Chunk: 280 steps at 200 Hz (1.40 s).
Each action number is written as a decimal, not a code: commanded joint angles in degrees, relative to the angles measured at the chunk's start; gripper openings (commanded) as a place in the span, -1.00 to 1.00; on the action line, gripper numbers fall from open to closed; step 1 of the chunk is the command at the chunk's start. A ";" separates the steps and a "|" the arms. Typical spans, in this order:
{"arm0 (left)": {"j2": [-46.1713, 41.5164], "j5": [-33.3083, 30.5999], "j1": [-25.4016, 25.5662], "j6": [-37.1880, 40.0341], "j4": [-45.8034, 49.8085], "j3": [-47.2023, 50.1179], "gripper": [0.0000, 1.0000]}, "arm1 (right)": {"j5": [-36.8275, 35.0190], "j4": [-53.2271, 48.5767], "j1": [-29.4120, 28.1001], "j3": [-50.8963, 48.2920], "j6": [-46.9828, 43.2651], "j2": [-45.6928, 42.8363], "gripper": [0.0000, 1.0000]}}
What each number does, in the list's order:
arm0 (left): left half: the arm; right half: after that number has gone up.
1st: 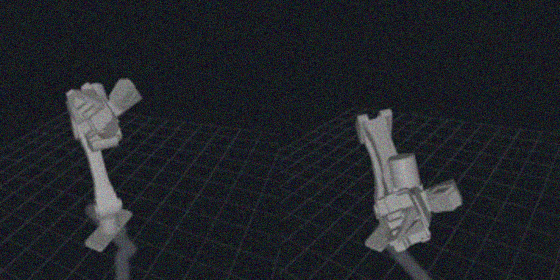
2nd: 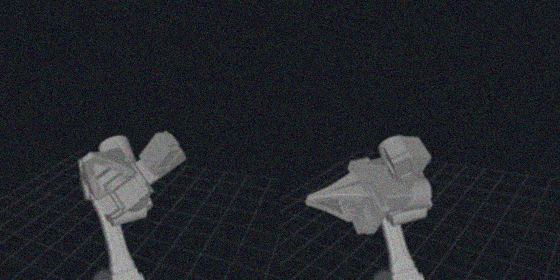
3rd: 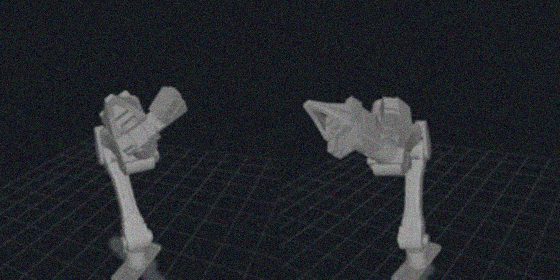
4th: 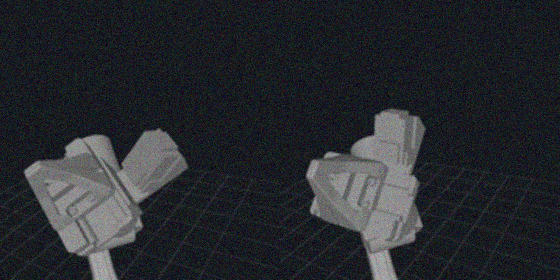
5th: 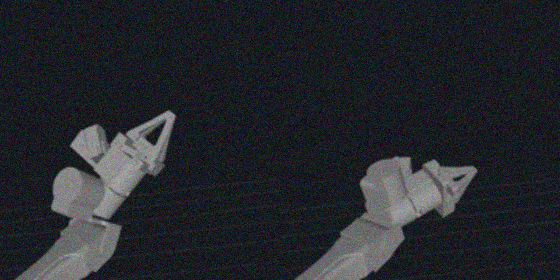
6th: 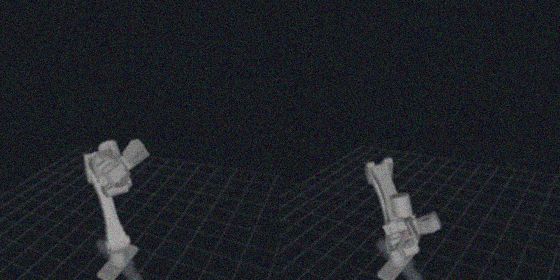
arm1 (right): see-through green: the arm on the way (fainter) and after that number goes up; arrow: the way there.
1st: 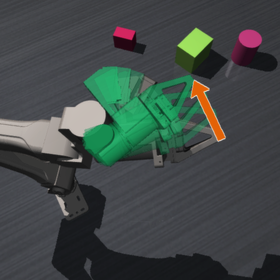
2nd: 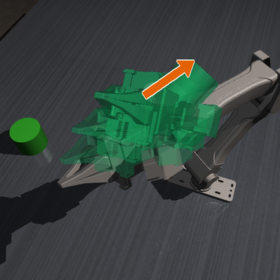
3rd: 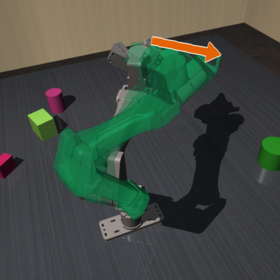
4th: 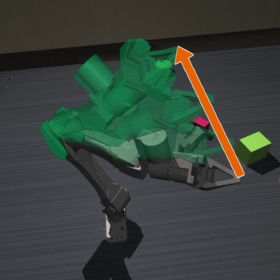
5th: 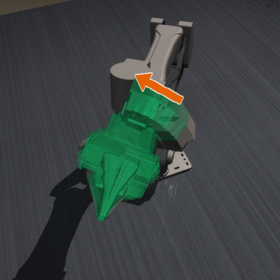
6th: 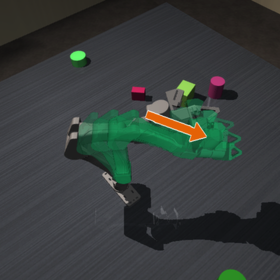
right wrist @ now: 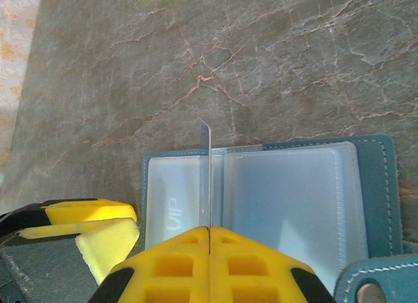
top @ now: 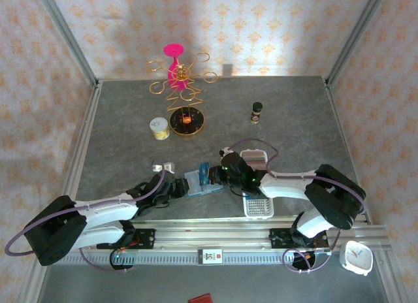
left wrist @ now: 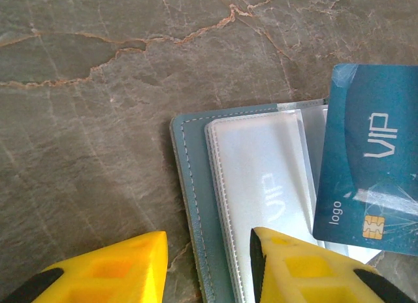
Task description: Put the credit cards into the card holder
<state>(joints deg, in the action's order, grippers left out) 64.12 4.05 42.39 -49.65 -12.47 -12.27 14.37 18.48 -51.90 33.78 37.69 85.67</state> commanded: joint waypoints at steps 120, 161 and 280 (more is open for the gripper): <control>-0.02 0.07 0.13 -1.02 -1.68 0.93 -0.23 | -0.35 -1.57 1.01 -2.67 0.26 -0.73 -1.00; 0.26 0.25 0.10 -0.99 -1.95 0.93 -0.24 | 2.02 0.47 1.01 -2.78 0.69 0.18 -1.00; 1.46 0.56 0.10 -0.54 -2.51 0.76 -0.24 | 8.37 -1.85 1.02 1.24 0.33 6.30 -1.00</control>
<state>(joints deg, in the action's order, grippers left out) 64.77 4.12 42.39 -50.04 -14.22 -11.94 21.17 18.28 -50.96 32.99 38.94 90.41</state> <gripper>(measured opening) 0.381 0.050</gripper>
